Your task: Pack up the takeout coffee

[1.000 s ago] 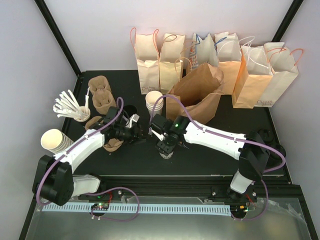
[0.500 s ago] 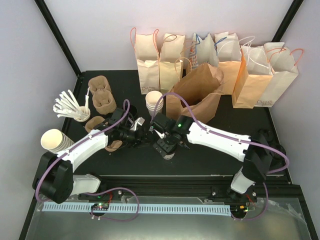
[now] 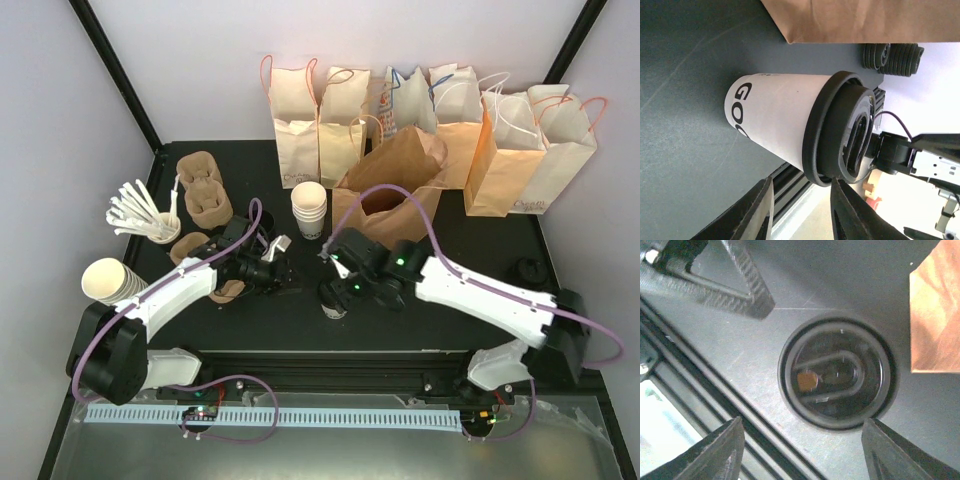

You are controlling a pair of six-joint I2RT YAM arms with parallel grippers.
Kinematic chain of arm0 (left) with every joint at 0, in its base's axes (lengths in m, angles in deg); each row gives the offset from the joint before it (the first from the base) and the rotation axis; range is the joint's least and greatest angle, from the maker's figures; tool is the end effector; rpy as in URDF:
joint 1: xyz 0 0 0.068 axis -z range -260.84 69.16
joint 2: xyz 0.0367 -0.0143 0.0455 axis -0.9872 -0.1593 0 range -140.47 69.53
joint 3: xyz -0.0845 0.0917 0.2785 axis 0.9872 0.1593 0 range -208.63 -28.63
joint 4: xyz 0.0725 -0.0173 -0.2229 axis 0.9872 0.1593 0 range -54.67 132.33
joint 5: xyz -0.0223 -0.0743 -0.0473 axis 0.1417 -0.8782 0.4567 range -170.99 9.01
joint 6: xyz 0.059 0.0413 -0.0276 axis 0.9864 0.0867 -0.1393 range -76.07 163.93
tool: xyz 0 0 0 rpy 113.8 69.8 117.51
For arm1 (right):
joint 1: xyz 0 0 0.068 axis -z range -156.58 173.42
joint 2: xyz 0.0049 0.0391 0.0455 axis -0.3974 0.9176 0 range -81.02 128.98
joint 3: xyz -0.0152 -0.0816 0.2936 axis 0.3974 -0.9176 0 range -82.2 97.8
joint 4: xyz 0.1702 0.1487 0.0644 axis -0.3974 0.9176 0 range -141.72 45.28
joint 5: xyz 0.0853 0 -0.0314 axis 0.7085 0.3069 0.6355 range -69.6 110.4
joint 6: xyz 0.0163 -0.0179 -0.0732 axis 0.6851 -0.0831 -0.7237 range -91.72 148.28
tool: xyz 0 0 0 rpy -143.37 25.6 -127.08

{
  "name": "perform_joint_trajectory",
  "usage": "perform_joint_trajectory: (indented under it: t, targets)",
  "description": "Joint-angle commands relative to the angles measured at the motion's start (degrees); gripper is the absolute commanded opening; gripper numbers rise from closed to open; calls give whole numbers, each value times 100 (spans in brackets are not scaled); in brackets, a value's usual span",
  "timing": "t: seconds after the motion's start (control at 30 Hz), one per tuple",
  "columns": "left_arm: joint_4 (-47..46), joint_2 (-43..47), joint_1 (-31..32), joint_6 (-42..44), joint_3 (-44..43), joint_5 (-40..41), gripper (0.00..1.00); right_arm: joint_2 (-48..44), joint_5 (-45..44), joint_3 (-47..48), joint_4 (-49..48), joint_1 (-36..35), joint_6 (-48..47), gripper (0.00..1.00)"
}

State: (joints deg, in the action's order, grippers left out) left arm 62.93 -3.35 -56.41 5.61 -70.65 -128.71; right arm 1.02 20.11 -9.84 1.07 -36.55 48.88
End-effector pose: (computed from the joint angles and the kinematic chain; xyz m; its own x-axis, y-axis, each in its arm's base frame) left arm 0.1720 -0.1313 0.2373 -0.9998 -0.0041 -0.0195 0.0136 0.5735 -0.8191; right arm 0.1339 0.2310 0.3068 -0.7196 -0.5419 -0.4341 -0.6532 0.7404 0.1584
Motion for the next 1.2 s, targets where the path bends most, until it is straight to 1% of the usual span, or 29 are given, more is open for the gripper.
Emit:
perform_joint_trajectory:
  t: [0.0, 0.07, 0.1, 0.2, 0.27, 0.4, 0.47, 0.5, 0.53, 0.67, 0.77, 0.9, 1.0, 1.17]
  targets:
    - [-65, 57, 26, 159, -204, -387, 32, -1002, 846, -923, -778, 222, 1104, 63]
    - [-147, 71, 25, 142, -210, -491, 31, -1401, 1232, -1591, -1263, 427, 1633, 56]
    - [-167, 66, 27, 145, -209, -494, 31, -1556, 1461, -1897, -1660, 545, 1880, 54]
    - [-240, -8, 27, 154, -174, -492, 31, -2006, 2049, -2769, -2665, 806, 2611, 50]
    - [-279, -15, 27, 167, -163, -485, 30, -2200, 2258, -3243, -3178, 983, 2983, 49]
    - [-523, -231, 21, 180, -133, -437, 29, -2485, 2830, -4179, -4281, 1566, 3563, 43]
    - [-589, -280, 1, 219, -184, -374, 27, -2557, 3086, -4548, -4869, 1811, 3735, 38]
    - [-655, -306, 1, 219, -195, -373, 25, -2565, 3170, -4645, -5011, 1908, 3755, 34]
    - [-724, -313, -5, 217, -208, -377, 23, -2537, 3280, -4697, -5144, 1959, 3727, 32]
    - [-1038, -324, -17, 137, -205, -434, 23, -2344, 3591, -4794, -5503, 2073, 3628, 32]
    - [-1177, -543, -20, 49, -223, -601, 22, -2273, 3695, -4856, -5699, 2155, 3638, 32]
    - [-1352, -730, -17, -32, -179, -680, 20, -2195, 3707, -4787, -5523, 2261, 3500, 31]
    - [-1441, -862, 5, -86, -149, -747, 19, -2055, 3793, -4757, -5438, 2331, 3410, 29]
    - [-1552, -959, 57, -120, -96, -806, 19, -2080, 3817, -4833, -5406, 2385, 3380, 25]
